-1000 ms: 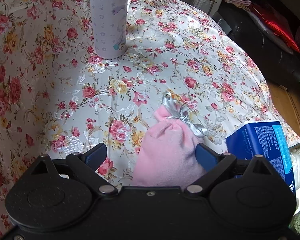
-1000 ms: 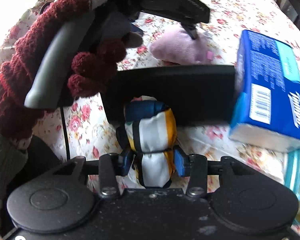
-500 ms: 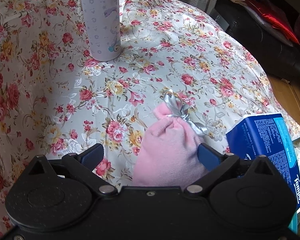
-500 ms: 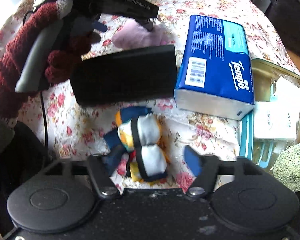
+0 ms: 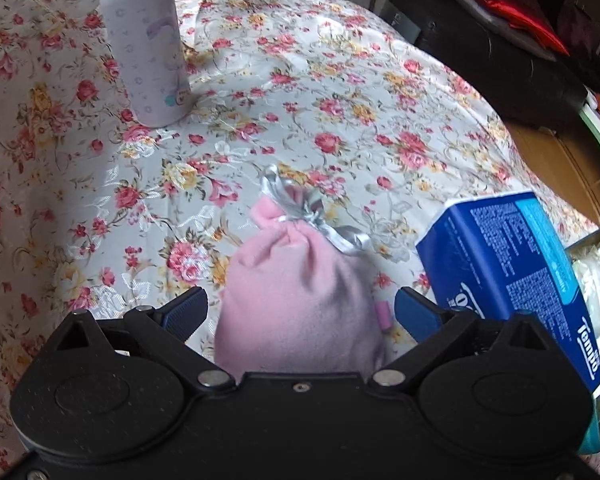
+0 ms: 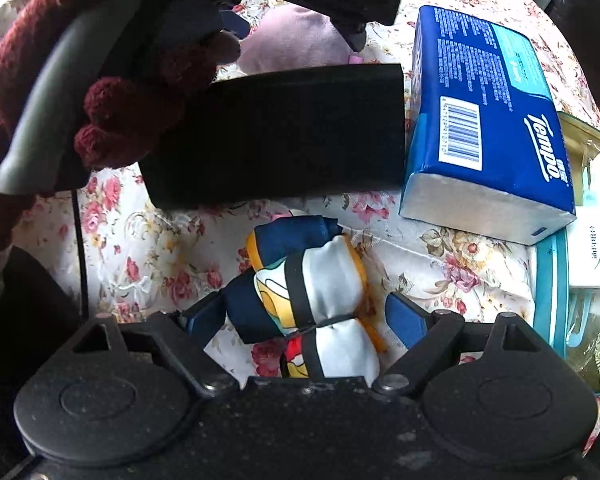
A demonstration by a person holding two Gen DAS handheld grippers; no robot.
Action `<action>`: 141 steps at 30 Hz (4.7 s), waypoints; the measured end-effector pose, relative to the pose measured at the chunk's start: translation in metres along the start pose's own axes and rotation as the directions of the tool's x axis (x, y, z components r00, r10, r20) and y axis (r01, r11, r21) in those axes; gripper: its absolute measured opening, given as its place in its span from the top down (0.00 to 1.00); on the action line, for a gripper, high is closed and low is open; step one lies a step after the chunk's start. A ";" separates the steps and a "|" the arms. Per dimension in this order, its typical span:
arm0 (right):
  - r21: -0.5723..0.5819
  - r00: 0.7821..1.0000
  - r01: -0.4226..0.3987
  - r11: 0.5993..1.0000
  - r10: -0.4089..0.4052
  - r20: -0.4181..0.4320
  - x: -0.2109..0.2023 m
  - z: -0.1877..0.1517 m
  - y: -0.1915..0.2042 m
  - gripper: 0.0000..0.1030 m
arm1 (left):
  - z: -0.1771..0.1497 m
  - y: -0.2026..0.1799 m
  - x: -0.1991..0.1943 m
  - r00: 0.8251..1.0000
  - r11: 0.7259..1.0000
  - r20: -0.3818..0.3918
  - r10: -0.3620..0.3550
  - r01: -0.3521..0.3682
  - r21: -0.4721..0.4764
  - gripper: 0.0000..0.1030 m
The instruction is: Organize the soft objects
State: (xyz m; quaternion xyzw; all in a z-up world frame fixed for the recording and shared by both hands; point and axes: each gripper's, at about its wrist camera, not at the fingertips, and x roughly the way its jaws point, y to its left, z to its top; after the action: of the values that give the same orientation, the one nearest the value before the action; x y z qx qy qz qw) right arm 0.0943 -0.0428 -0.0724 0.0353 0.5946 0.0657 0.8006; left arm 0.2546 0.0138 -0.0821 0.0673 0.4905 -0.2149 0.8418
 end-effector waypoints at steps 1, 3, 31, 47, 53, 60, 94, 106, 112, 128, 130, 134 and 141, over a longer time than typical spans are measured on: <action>0.003 1.000 0.004 1.000 -0.004 0.000 0.001 0.000 0.001 0.16 | 0.000 0.001 0.001 1.000 1.000 -0.004 0.001 -0.001 -0.004 0.06; 0.005 1.000 0.012 1.000 -0.012 0.007 0.002 -0.001 0.003 0.17 | 0.000 0.006 0.003 1.000 1.000 -0.014 -0.008 0.007 -0.029 0.15; 0.150 0.989 -0.131 0.980 0.118 0.092 -0.090 -0.056 -0.061 0.57 | -0.021 0.036 -0.074 0.964 0.975 0.257 0.063 -0.005 -0.221 0.36; 0.347 0.967 -0.128 0.929 0.039 0.253 -0.146 -0.088 -0.163 0.57 | -0.041 -0.086 -0.136 0.972 0.998 0.231 -0.044 0.053 -0.036 0.36; 0.461 0.960 -0.082 0.884 -0.053 0.273 -0.156 -0.104 -0.211 0.57 | -0.027 -0.144 -0.135 0.978 0.992 0.167 -0.120 0.114 0.048 0.36; 0.577 0.951 -0.053 0.815 -0.135 0.278 -0.163 -0.124 -0.263 0.57 | -0.016 -0.218 -0.114 0.980 0.975 0.095 -0.174 0.159 0.153 0.36; 0.603 0.926 0.030 0.797 -0.249 0.283 -0.147 -0.087 -0.315 0.35 | -0.035 -0.255 -0.085 1.000 0.987 0.011 -0.024 0.022 0.159 0.22; 0.621 0.933 0.076 0.781 -0.275 0.232 -0.147 -0.102 -0.311 0.31 | -0.051 -0.252 -0.094 1.000 0.993 0.004 0.017 -0.017 0.120 0.21; 0.610 0.936 0.090 0.787 -0.276 0.217 -0.147 -0.110 -0.300 0.30 | -0.056 -0.249 -0.100 0.999 0.994 0.006 0.043 -0.043 0.096 0.21; 0.549 0.935 0.126 0.827 -0.284 0.213 -0.159 -0.123 -0.259 0.28 | -0.081 -0.236 -0.131 0.992 0.992 0.062 0.114 -0.117 0.045 0.15; 0.538 0.933 0.133 0.832 -0.288 0.215 -0.161 -0.124 -0.254 0.27 | -0.084 -0.234 -0.134 0.990 0.992 0.068 0.122 -0.124 0.035 0.14; 0.515 0.926 0.160 0.842 -0.309 0.218 -0.164 -0.124 -0.245 0.24 | -0.089 -0.229 -0.138 0.990 0.991 0.066 0.128 -0.130 0.015 0.14; 0.495 0.921 0.173 0.851 -0.318 0.225 -0.169 -0.125 -0.237 0.23 | -0.095 -0.225 -0.142 0.989 0.991 0.061 0.136 -0.136 -0.005 0.14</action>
State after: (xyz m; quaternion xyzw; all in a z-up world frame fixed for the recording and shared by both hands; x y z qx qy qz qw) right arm -0.0579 -0.3045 0.0198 0.1588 0.4645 -0.1893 0.8504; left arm 0.0223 -0.1163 0.0129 0.0937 0.4587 -0.1589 0.8693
